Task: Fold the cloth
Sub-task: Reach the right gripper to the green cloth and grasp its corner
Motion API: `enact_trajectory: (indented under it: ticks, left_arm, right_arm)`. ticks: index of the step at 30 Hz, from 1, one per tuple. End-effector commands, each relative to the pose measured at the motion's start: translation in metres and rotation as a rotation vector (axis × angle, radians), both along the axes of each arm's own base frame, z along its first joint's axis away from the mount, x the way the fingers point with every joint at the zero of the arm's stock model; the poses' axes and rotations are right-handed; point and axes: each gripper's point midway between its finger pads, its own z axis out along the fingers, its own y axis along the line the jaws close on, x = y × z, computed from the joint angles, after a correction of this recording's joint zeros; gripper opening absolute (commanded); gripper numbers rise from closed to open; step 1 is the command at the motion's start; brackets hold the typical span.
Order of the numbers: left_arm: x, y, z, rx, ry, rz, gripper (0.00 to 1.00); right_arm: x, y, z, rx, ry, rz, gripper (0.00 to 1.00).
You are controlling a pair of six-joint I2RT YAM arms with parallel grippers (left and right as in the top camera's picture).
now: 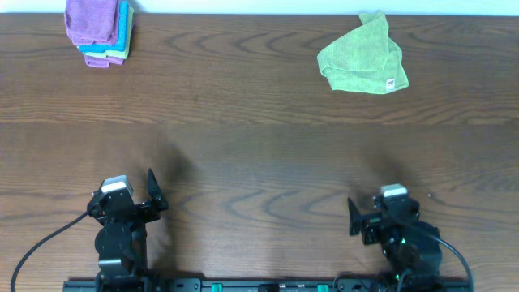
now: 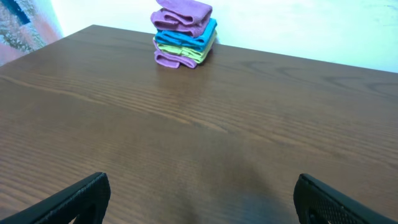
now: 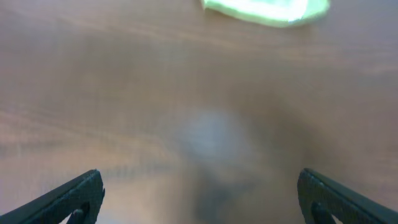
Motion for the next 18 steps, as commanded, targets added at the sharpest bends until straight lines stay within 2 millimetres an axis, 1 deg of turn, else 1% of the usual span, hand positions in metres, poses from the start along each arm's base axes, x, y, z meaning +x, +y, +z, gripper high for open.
enact_trajectory:
  ticks: [1,2,3,5,7,8,11,13,16,18]
  left_arm:
    - [-0.001,0.003,-0.012,0.013,0.028,0.015,0.95]
    - [-0.001,0.003,-0.012,0.013,0.028,0.014,0.95]
    - [-0.001,0.003,-0.012,0.013,0.028,0.015,0.95]
    - [-0.001,0.003,-0.012,0.013,0.028,0.015,0.95]
    - [-0.001,0.003,-0.012,0.013,0.028,0.015,0.95]
    - [-0.001,0.003,-0.012,0.013,0.028,0.015,0.95]
    - [-0.001,0.003,-0.012,0.013,0.028,0.015,0.95]
    - [-0.001,0.003,-0.012,0.013,0.028,0.014,0.95]
    - [-0.001,0.003,-0.012,0.013,0.028,0.014,0.95]
    - [-0.001,0.003,-0.012,0.013,0.028,0.015,0.95]
  right_arm:
    - [0.012,-0.012,0.028,0.208,-0.100,-0.164,0.99]
    - [0.014,-0.012,0.033,0.335,-0.111,-0.211,0.99]
    - [0.015,-0.013,0.037,0.409,-0.119,-0.242,0.99]
    - [0.019,-0.028,0.049,0.405,-0.190,-0.320,0.99]
    - [0.022,-0.047,0.066,0.498,-0.290,-0.444,0.99]
    - [0.022,-0.053,0.070,0.507,-0.320,-0.476,0.99]
    - [0.025,-0.065,0.075,0.544,-0.357,-0.545,0.99]
    - [0.034,-0.065,0.077,0.555,-0.356,-0.535,0.99]
    - [0.054,-0.064,0.081,0.590,-0.344,-0.504,0.99]
    - [0.067,-0.065,0.079,0.612,-0.316,-0.497,0.99]
